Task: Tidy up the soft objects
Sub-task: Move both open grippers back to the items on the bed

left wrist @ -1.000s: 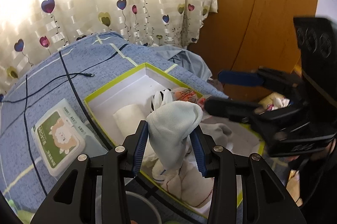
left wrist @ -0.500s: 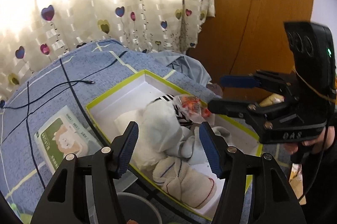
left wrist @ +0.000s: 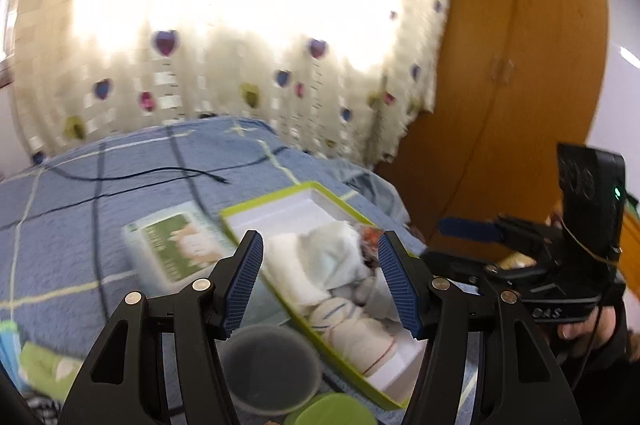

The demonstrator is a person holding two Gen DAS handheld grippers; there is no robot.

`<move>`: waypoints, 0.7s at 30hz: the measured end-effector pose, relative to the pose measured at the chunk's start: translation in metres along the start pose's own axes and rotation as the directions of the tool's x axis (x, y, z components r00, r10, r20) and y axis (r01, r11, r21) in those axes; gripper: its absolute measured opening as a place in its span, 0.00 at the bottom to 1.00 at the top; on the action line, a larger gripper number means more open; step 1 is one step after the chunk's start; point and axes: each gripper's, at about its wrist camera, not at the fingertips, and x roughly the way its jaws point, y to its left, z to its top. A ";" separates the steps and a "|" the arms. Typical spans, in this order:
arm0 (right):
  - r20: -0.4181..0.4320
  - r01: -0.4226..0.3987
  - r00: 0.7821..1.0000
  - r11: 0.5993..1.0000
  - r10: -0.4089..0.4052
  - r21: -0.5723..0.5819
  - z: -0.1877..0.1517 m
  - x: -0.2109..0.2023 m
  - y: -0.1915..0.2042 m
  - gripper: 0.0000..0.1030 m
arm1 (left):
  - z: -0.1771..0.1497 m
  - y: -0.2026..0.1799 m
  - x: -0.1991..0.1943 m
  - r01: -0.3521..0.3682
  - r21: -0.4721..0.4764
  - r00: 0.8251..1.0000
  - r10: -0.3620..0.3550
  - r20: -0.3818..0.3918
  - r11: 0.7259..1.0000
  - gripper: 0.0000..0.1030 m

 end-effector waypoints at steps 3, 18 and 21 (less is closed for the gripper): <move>0.015 -0.011 1.000 1.000 0.011 -0.011 0.001 -0.004 0.012 0.61 | -0.004 0.015 -0.013 -0.057 -0.060 0.998 0.059 0.018 0.997 0.59; 0.009 -0.103 0.994 0.990 0.105 -0.099 -0.006 0.007 0.087 0.78 | -0.040 0.062 -0.068 -0.297 -0.171 0.953 0.302 -0.001 0.939 0.59; 0.000 -0.129 0.992 0.984 0.130 -0.120 -0.005 0.009 0.101 0.78 | -0.046 0.070 -0.078 -0.332 -0.188 0.941 0.338 -0.002 0.924 0.59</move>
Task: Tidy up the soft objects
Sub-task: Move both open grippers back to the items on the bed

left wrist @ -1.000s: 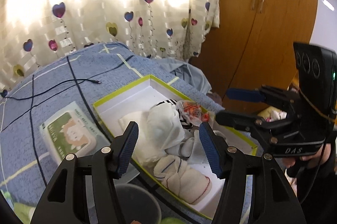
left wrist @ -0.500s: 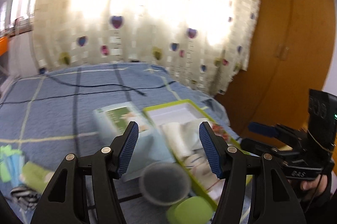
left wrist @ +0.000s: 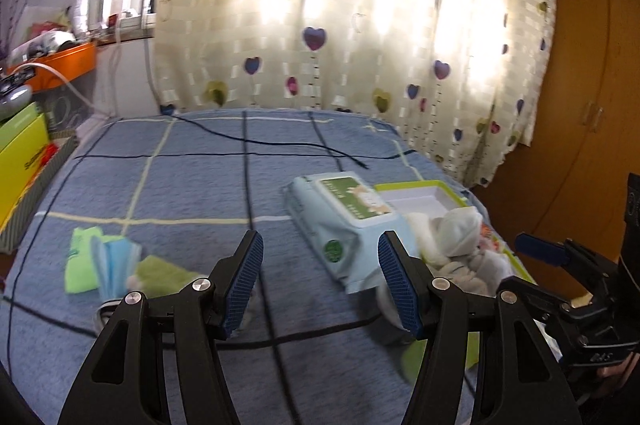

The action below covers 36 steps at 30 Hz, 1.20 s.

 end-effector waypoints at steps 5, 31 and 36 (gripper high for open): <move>-0.015 -0.020 1.000 0.999 0.020 -0.029 0.003 0.008 0.018 0.79 | -0.005 0.016 -0.007 -0.053 -0.028 0.999 0.053 0.003 0.998 0.59; -0.071 -0.100 0.993 0.990 0.093 -0.095 0.010 0.039 0.062 0.79 | -0.014 0.067 -0.015 -0.140 -0.108 0.990 0.138 -0.021 0.984 0.59; -0.084 -0.109 0.991 0.989 0.101 -0.100 0.010 0.044 0.070 0.79 | -0.015 0.073 -0.016 -0.147 -0.109 0.989 0.145 -0.023 0.983 0.59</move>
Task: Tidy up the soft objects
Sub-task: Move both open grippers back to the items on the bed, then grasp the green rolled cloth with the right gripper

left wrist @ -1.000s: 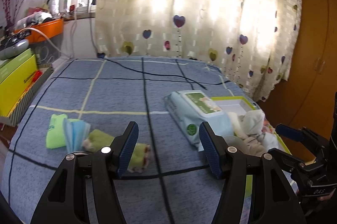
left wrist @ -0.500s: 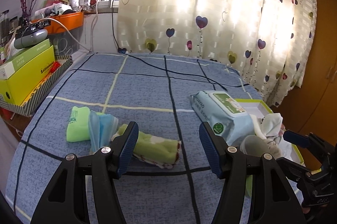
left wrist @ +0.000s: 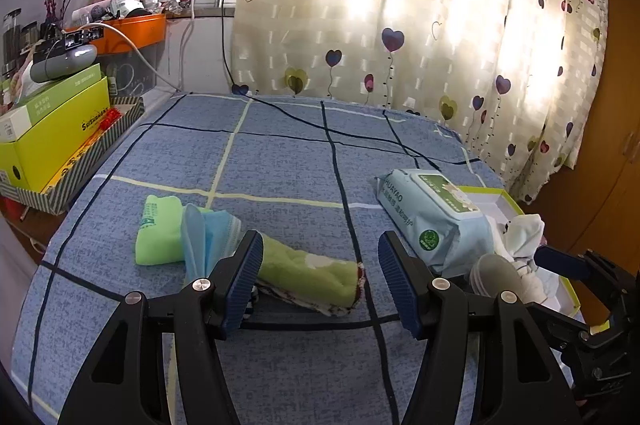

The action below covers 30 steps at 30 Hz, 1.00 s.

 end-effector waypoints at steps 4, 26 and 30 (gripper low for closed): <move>-0.010 -0.014 1.000 1.000 0.014 -0.004 0.000 0.005 0.006 0.79 | -0.002 0.007 0.001 -0.018 -0.006 1.000 0.018 -0.014 1.000 0.59; -0.101 -0.064 0.993 0.997 0.059 -0.051 0.018 0.061 0.049 0.79 | -0.015 0.080 0.001 -0.054 -0.107 0.996 0.046 -0.070 0.993 0.59; -0.125 -0.052 0.991 0.996 0.043 -0.073 0.022 0.077 0.058 0.79 | -0.021 0.093 0.010 -0.034 -0.153 0.994 0.018 -0.108 0.988 0.59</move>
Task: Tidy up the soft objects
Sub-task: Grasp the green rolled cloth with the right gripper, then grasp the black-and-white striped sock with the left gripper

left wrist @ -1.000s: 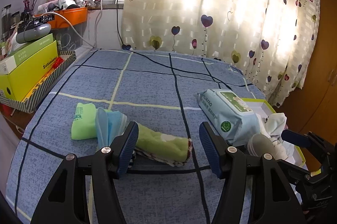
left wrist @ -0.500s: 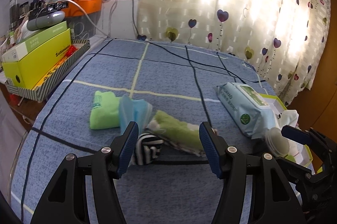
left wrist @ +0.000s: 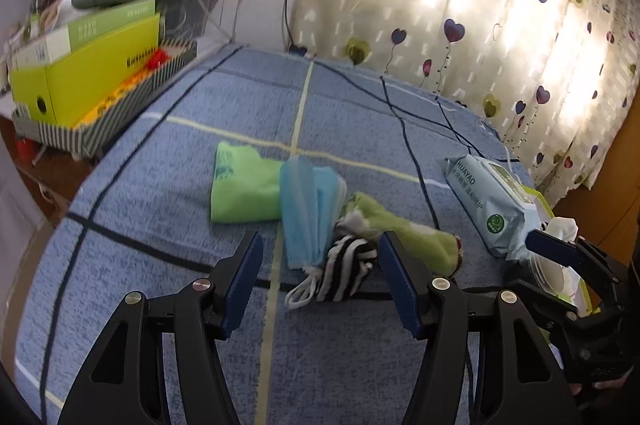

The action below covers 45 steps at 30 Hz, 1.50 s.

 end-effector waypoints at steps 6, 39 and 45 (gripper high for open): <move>-0.062 0.017 0.998 0.999 -0.019 -0.031 0.013 0.042 0.008 0.79 | -0.001 0.010 0.003 0.025 -0.016 1.000 -0.025 -0.010 1.000 0.59; -0.097 0.099 0.990 0.995 -0.102 -0.029 0.005 0.040 -0.006 0.24 | -0.012 -0.014 0.021 0.132 0.070 0.989 -0.126 -0.077 0.989 0.16; -0.063 0.097 0.993 0.995 -0.099 -0.027 0.007 0.027 -0.005 0.24 | -0.008 -0.013 0.009 0.143 0.056 0.989 -0.140 -0.045 0.988 0.12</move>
